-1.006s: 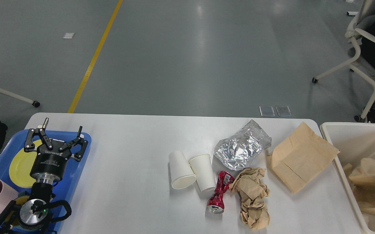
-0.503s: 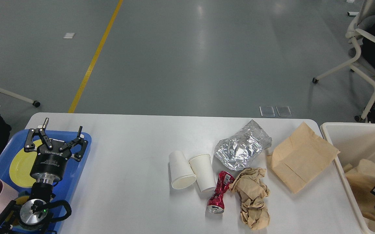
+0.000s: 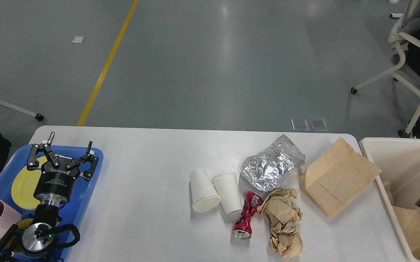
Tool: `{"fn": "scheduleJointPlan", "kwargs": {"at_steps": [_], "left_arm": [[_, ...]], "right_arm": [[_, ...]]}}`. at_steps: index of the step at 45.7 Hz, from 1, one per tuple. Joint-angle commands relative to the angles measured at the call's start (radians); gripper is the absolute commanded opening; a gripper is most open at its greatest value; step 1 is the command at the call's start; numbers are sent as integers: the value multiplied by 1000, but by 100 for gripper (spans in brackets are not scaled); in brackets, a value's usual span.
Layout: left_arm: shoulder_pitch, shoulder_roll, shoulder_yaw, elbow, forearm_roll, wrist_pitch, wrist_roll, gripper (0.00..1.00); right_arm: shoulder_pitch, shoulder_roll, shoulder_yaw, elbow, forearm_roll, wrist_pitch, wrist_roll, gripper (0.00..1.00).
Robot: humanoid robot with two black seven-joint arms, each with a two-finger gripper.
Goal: Tidy desktop
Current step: 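Drop the brown paper bag into the white bin and open the right gripper, then raise the right gripper and move it over the second brown paper bag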
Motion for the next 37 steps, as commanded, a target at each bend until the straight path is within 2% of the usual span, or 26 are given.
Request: {"fn": "scheduleJointPlan", "kwargs": {"at_steps": [1,3,5,9,14,18,24,27,37], "left_arm": [[0,0,0,0,0,1,0,96],[0,0,0,0,1,0,0,96],[0,0,0,0,0,0,0,96],[0,0,0,0,0,0,0,96],[0,0,0,0,0,0,0,96],[0,0,0,0,0,0,0,96],[0,0,0,0,0,0,0,96],[0,0,0,0,0,0,0,96],[0,0,2,0,1,0,0,96]], "right_arm": [[160,-51,-65,151,-93,69,-56,100],[242,-69,-111,237,-136,75,-101,100],[339,-95,-152,343,-154,78,-122,100],[563,-140,-245,577,-156,89,-135,100],[802,-129,-405,780,-153,118,-138,100],[962,-68,-480,882,-151,201,-138,100],[1192,34,-499,991,-148,457,-138,100],[1307,78,-490,1058,-118,548,-138,100],[1596,118,-477,1284,-22,582,-138,100]]}}
